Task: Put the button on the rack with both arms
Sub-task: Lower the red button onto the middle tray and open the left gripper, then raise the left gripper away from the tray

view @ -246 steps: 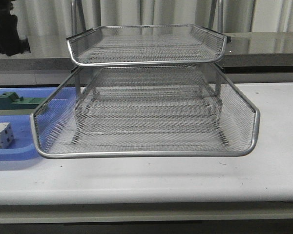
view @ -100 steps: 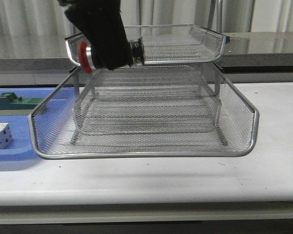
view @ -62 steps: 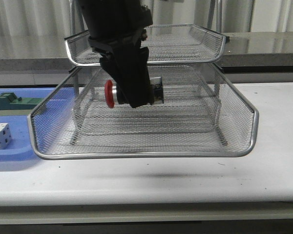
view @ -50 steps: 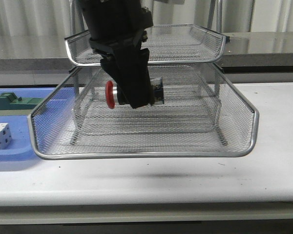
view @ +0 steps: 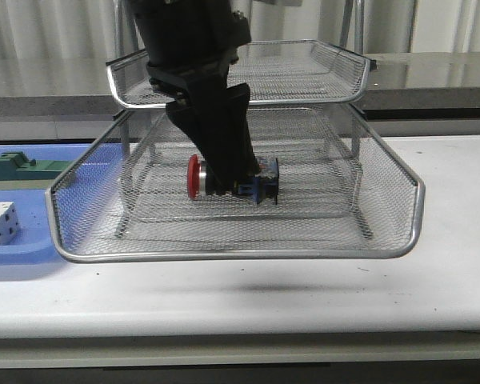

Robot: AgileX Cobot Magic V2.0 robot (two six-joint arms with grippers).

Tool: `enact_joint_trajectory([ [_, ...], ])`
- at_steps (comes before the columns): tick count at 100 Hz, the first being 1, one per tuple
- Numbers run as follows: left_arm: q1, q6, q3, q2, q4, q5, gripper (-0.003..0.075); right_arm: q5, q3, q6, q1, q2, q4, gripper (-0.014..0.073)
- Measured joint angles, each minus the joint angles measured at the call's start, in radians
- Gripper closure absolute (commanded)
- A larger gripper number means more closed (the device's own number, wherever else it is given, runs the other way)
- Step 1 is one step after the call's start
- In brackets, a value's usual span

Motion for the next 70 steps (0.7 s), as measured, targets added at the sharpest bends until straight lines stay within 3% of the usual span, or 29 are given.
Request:
enact_joint_trajectory([
  [46,0.000,-0.033,-0.079,-0.056,-0.032,0.110,0.0227,0.000,0.000,0.000,0.000,0.000,0.000,0.0662],
  [70,0.111,-0.090,-0.079,-0.179,-0.038,0.117,0.0227,0.000,0.000,0.000,0.000,0.000,0.000,0.0662],
])
